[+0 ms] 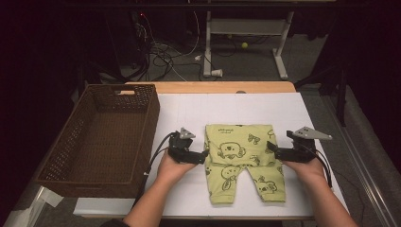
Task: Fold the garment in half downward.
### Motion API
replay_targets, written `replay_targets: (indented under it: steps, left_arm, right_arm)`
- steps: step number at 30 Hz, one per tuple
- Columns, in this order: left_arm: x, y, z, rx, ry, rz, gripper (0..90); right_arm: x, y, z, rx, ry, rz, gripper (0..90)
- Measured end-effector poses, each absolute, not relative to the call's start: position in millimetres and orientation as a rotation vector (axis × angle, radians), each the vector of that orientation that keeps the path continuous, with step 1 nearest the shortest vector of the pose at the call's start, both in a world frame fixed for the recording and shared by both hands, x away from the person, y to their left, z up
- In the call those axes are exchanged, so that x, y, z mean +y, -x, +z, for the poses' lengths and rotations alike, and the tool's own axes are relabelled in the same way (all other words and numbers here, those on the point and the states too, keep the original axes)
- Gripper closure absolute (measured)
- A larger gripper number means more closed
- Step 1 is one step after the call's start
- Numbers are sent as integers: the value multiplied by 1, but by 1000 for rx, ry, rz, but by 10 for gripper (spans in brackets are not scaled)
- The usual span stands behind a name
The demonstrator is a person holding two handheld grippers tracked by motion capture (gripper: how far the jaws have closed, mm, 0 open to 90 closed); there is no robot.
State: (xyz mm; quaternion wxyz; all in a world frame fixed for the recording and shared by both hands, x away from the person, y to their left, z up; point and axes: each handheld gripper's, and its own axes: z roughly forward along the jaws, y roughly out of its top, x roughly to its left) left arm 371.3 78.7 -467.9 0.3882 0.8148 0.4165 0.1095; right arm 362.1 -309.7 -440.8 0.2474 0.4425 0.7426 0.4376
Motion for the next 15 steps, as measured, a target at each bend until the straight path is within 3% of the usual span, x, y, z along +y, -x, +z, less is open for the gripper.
replay_targets:
  steps: [15]
  left_arm:
    - [85,-305,-464,890,-2069,311,0]
  right_arm:
    - [-309,-299,-443,2068,-1099,1195,22]
